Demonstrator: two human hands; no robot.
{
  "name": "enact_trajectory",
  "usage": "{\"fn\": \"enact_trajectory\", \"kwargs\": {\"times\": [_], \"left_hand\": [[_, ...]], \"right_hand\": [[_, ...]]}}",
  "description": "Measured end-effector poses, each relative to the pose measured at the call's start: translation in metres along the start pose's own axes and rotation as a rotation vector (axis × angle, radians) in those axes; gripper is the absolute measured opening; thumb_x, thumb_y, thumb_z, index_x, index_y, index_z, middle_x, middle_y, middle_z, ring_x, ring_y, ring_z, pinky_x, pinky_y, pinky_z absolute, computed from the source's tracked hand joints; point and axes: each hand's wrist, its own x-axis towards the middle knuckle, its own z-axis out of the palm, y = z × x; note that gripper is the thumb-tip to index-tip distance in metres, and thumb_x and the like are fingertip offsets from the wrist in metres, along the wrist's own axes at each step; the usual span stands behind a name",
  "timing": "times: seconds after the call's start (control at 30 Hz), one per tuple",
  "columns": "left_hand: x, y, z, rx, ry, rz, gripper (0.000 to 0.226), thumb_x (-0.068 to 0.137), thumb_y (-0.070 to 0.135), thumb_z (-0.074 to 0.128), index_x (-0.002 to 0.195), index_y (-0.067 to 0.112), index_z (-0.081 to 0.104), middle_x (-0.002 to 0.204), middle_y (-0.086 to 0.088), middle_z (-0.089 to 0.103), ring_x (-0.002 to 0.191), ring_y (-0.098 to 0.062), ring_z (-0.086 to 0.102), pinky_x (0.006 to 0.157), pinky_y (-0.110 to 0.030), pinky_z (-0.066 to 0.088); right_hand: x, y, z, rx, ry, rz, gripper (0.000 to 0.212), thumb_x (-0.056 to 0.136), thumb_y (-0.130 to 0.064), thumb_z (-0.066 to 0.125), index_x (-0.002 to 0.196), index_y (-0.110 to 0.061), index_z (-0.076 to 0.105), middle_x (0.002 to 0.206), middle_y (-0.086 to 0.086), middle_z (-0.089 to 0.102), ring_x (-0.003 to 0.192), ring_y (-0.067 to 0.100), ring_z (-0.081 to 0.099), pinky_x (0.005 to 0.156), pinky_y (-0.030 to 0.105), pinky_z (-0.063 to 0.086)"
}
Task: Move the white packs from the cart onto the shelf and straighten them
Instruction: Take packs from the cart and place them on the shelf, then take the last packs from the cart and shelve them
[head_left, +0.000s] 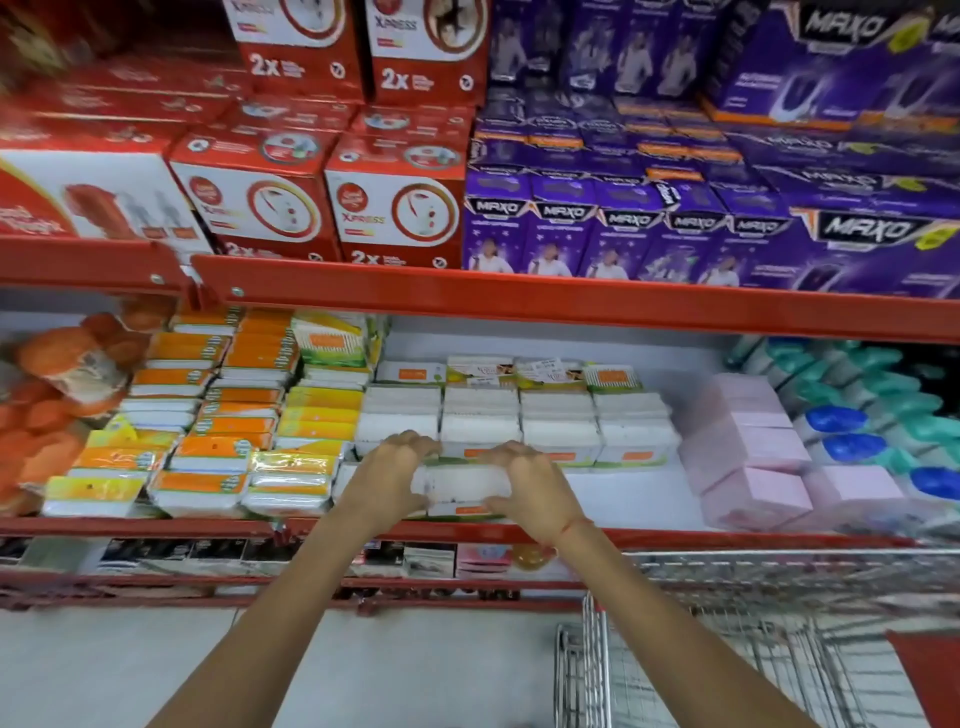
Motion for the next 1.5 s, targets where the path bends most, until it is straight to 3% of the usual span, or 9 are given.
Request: {"fn": "enact_trajectory", "kwargs": {"times": [0.2, 0.4, 0.57, 0.73, 0.9, 1.07, 1.2, 1.37, 1.5], "left_hand": [[-0.003, 0.067, 0.028, -0.33, 0.112, 0.216, 0.023, 0.088, 0.025, 0.067, 0.108, 0.014, 0.068, 0.105, -0.001, 0.069, 0.092, -0.013, 0.065, 0.088, -0.033, 0.054], [0.007, 0.156, 0.099, -0.366, -0.054, 0.392, 0.017, 0.087, 0.019, 0.066, 0.101, 0.011, 0.071, 0.101, -0.004, 0.073, 0.089, -0.016, 0.068, 0.084, -0.023, 0.051], [0.012, 0.216, 0.177, -0.278, -0.247, 0.442, 0.015, 0.089, 0.016, 0.061, 0.099, 0.013, 0.07, 0.1, -0.005, 0.073, 0.092, -0.02, 0.065, 0.083, -0.028, 0.048], [0.024, 0.236, 0.27, -0.158, -0.512, 0.346, 0.019, 0.088, 0.007, 0.056, 0.102, 0.009, 0.069, 0.109, -0.011, 0.071, 0.102, -0.027, 0.063, 0.086, -0.03, 0.049], [0.026, 0.232, 0.358, -0.029, -0.678, 0.178, 0.023, 0.084, -0.001, 0.056, 0.103, 0.002, 0.068, 0.113, -0.02, 0.066, 0.109, -0.035, 0.061, 0.091, -0.038, 0.05], [0.0, 0.234, 0.406, 0.189, -0.843, 0.219, 0.05, 0.076, 0.012, 0.077, 0.12, -0.001, 0.056, 0.125, -0.019, 0.058, 0.119, -0.033, 0.055, 0.097, -0.041, 0.049], [-0.02, 0.232, 0.424, 0.23, -0.781, 0.202, 0.084, 0.07, 0.016, 0.083, 0.137, -0.002, 0.036, 0.135, -0.017, 0.05, 0.123, -0.031, 0.049, 0.101, -0.042, 0.048], [-0.031, 0.236, 0.411, 0.178, -0.801, 0.101, 0.083, 0.071, 0.017, 0.082, 0.136, 0.002, 0.034, 0.118, -0.017, 0.062, 0.11, -0.033, 0.06, 0.091, -0.038, 0.054], [-0.033, 0.242, 0.38, 0.096, -0.729, 0.112, 0.079, 0.07, 0.01, 0.082, 0.135, 0.005, 0.038, 0.118, -0.015, 0.061, 0.109, -0.03, 0.059, 0.089, -0.034, 0.053]], "right_hand": [[-0.075, 0.058, -0.008, 0.132, 0.381, 0.07, 0.013, 0.078, -0.007, 0.073, 0.088, -0.015, 0.075, 0.088, 0.001, 0.076, 0.076, 0.016, 0.07, 0.073, 0.03, 0.059], [-0.14, 0.142, 0.025, 0.187, 0.369, 0.349, 0.012, 0.076, -0.008, 0.075, 0.084, -0.016, 0.075, 0.078, 0.005, 0.076, 0.063, 0.019, 0.07, 0.064, 0.026, 0.057], [-0.191, 0.211, 0.083, 0.139, 0.196, 0.543, 0.012, 0.077, -0.002, 0.07, 0.079, -0.012, 0.076, 0.07, 0.011, 0.074, 0.061, 0.026, 0.068, 0.058, 0.028, 0.056], [-0.231, 0.271, 0.142, 0.053, -0.33, 0.657, 0.039, 0.085, -0.021, 0.066, 0.123, -0.015, 0.06, 0.125, 0.008, 0.064, 0.114, 0.024, 0.06, 0.097, 0.03, 0.048], [-0.259, 0.315, 0.189, -0.075, -0.631, 0.594, 0.078, 0.077, -0.022, 0.074, 0.141, -0.004, 0.034, 0.143, 0.016, 0.043, 0.134, 0.029, 0.04, 0.111, 0.034, 0.037], [-0.271, 0.332, 0.209, -0.162, -0.608, 0.54, 0.078, 0.072, -0.017, 0.079, 0.135, -0.007, 0.034, 0.136, 0.013, 0.049, 0.127, 0.029, 0.045, 0.11, 0.038, 0.037], [-0.272, 0.334, 0.213, -0.207, -0.618, 0.483, 0.079, 0.072, -0.016, 0.079, 0.133, -0.004, 0.031, 0.129, 0.014, 0.056, 0.121, 0.029, 0.053, 0.114, 0.044, 0.033], [-0.269, 0.329, 0.199, -0.105, -0.615, 0.521, 0.062, 0.077, -0.007, 0.074, 0.128, -0.01, 0.04, 0.12, 0.013, 0.062, 0.108, 0.027, 0.062, 0.093, 0.032, 0.052], [-0.265, 0.315, 0.17, -0.013, -0.635, 0.601, 0.059, 0.067, -0.009, 0.081, 0.122, -0.017, 0.061, 0.122, 0.006, 0.063, 0.111, 0.022, 0.061, 0.096, 0.03, 0.052]]}}
